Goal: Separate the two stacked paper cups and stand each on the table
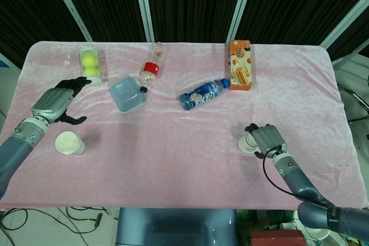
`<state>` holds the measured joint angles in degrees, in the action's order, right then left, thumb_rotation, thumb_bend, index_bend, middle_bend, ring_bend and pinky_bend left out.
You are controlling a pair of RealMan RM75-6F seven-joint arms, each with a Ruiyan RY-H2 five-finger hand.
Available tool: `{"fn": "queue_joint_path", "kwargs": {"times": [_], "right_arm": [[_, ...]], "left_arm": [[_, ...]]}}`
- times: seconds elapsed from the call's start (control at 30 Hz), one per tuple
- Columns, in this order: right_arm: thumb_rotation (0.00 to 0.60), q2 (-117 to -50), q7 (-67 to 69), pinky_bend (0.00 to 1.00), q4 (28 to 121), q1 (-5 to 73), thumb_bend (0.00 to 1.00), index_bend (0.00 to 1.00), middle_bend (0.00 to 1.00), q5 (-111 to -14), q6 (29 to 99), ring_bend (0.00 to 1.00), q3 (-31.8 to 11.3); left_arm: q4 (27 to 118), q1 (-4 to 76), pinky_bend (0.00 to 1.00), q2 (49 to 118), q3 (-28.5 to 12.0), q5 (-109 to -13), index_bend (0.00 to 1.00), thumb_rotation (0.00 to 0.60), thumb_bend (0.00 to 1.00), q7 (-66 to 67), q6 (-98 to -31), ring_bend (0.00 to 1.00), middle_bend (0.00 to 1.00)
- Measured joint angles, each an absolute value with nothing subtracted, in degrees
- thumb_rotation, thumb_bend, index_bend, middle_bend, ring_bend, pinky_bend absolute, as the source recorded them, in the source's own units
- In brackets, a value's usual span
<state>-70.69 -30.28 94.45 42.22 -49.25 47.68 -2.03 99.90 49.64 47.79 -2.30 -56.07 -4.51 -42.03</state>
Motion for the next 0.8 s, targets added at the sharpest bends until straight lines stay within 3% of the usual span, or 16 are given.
{"fn": "queue_joint_path", "kwargs": {"times": [0.1,0.4,0.57,0.8], "right_arm": [[0.6,-69.8,-31.4,0.27,96.2,43.0,0.12,0.15,0.07,-46.6,47.9,0.32,-2.0],[0.6,-63.2,-31.1,0.25,101.6,42.6,0.12,0.12,0.06,-44.6,52.4,0.3,-2.5],[0.6,-59.8,-23.6,0.24,101.7,38.2,0.12,0.12,0.06,-49.1,57.1,0.29,-3.3],[0.6,-58.3,-8.9,0.24,94.9,25.3,0.12,0.12,0.06,-64.3,73.5,0.28,-1.3]], "left_arm": [[100.0,49.3,0.0,47.6,-2.7,-56.1,0.03,0.6,0.26,-4.2,-41.8,0.0,0.0],[101.5,46.8,0.0,47.4,-4.3,-58.8,0.03,0.6,0.26,-3.6,-46.1,0.0,0.0],[104.3,43.1,0.0,47.2,-4.4,-62.2,0.03,0.6,0.26,-1.7,-54.1,0.0,0.0],[108.3,31.4,0.0,47.3,-1.1,-70.5,0.03,0.6,0.26,1.0,-69.8,0.0,0.0]]}}
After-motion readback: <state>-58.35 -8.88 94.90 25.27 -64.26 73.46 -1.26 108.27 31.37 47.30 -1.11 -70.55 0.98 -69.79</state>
